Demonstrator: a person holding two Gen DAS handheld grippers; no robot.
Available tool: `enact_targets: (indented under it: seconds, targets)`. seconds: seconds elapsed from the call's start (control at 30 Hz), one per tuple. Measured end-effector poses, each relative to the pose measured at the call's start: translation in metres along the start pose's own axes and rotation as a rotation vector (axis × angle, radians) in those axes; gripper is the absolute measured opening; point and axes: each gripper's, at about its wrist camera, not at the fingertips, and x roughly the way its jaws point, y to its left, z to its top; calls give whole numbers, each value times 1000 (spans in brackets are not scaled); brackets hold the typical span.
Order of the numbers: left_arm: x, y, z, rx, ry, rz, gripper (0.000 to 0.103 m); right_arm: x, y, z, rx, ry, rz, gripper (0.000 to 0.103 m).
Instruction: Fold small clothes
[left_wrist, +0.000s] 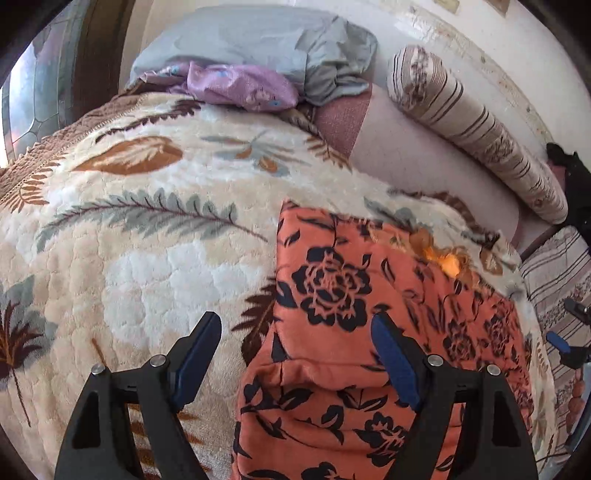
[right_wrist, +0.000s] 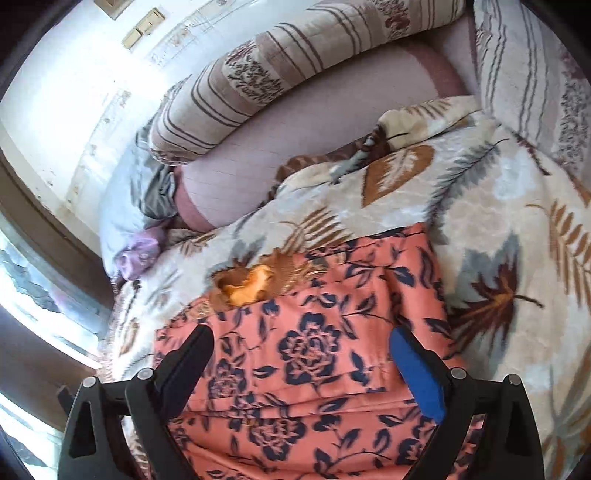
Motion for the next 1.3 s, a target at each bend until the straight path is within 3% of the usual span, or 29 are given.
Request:
enact_targets:
  seconds: [0.07, 0.1, 0.17, 0.27, 0.37, 0.4, 0.47, 0.53, 0.73, 0.83, 0.93, 1.07, 1.3]
  targets:
    - [23, 1, -7, 18, 127, 49, 83, 36, -17, -9, 66, 127, 21, 98]
    - [18, -3, -7, 44, 87, 61, 84, 52, -29, -20, 112, 189, -55, 96]
    - [4, -8, -4, 68, 21, 57, 84, 49, -40, -28, 152, 149, -50, 91]
    - [-7, -4, 0, 25, -43, 43, 84, 27, -11, -24, 55, 93, -33, 91]
    - [22, 0, -4, 11, 117, 62, 86, 21, 0, -22, 31, 71, 19, 92]
    - [26, -2, -6, 34, 123, 79, 87, 28, -7, -26, 46, 85, 1, 95]
    - [20, -13, -7, 94, 88, 109, 87, 59, -32, -38, 85, 215, -110, 98]
    - [17, -14, -9, 109, 90, 108, 87, 49, -26, -35, 53, 144, -106, 97]
    - [18, -8, -8, 62, 97, 106, 87, 26, 8, -47, -94, 117, -118, 97]
    - [17, -9, -10, 82, 96, 110, 87, 48, -21, -54, -33, 227, -229, 97]
    - [17, -8, -10, 75, 96, 108, 87, 28, -16, -54, -4, 155, -192, 97]
    - [17, -9, -10, 71, 100, 113, 87, 13, -6, -65, -74, 162, -223, 97]
    - [18, -9, -10, 71, 101, 112, 87, -26, -31, -104, 0, 189, -243, 97]
